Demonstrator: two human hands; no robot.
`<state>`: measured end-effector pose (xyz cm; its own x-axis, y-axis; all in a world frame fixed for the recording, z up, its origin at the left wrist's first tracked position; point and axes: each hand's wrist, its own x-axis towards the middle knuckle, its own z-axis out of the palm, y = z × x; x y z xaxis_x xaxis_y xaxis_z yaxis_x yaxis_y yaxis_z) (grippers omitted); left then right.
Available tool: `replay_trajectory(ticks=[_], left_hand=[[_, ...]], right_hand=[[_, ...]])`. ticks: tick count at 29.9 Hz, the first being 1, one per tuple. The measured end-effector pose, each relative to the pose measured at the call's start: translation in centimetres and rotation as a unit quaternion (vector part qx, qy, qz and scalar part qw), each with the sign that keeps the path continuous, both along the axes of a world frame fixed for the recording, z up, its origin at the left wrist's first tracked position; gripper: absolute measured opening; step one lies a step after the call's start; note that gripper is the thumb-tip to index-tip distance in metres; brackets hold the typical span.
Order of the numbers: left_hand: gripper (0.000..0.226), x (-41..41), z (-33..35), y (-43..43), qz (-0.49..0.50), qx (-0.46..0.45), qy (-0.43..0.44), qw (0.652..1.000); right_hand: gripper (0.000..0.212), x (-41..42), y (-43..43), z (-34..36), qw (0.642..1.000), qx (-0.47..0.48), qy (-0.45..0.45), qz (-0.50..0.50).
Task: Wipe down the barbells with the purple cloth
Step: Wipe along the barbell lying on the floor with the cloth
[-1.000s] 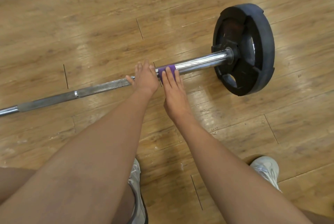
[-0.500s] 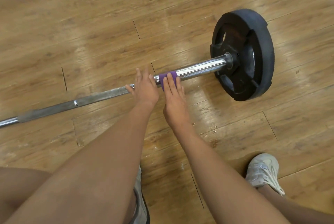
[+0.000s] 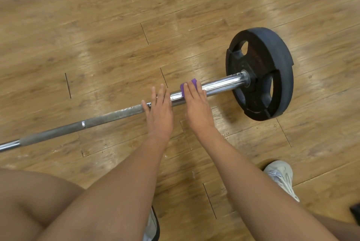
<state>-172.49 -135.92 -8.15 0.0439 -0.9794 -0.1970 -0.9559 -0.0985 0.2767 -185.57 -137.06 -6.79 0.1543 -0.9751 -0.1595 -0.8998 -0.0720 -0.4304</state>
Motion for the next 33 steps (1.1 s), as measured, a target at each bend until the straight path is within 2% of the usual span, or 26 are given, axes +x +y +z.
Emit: replay_trajectory(ticks=[5, 9, 14, 19, 25, 33], left_hand=[[0.051, -0.4, 0.2, 1.2, -0.017, 0.008, -0.027, 0.999], [0.051, 0.0, 0.8, 0.7, -0.075, 0.038, -0.043, 0.996], [0.053, 0.4, 0.9, 0.8, -0.128, 0.073, -0.023, 0.989], [0.051, -0.4, 0.6, 2.3, -0.118, 0.064, -0.012, 0.991], [0.051, -0.8, 0.5, 3.5, -0.107, 0.059, 0.007, 0.992], [0.050, -1.4, 0.6, 4.9, -0.092, 0.058, 0.012, 0.994]], right_hand=[[0.090, -1.1, 0.9, -0.2, 0.999, 0.014, 0.032, 0.024], [0.079, 0.3, 2.7, -0.4, 1.000, 0.013, 0.004, -0.026], [0.082, -0.6, 3.2, -0.2, 0.999, 0.025, 0.029, 0.005], [0.078, -0.4, 3.6, 0.5, 0.998, 0.034, 0.027, -0.041], [0.078, -0.9, 5.8, -0.7, 0.999, 0.022, 0.043, 0.016], [0.077, -0.6, 6.9, 0.0, 0.999, 0.030, 0.032, -0.013]])
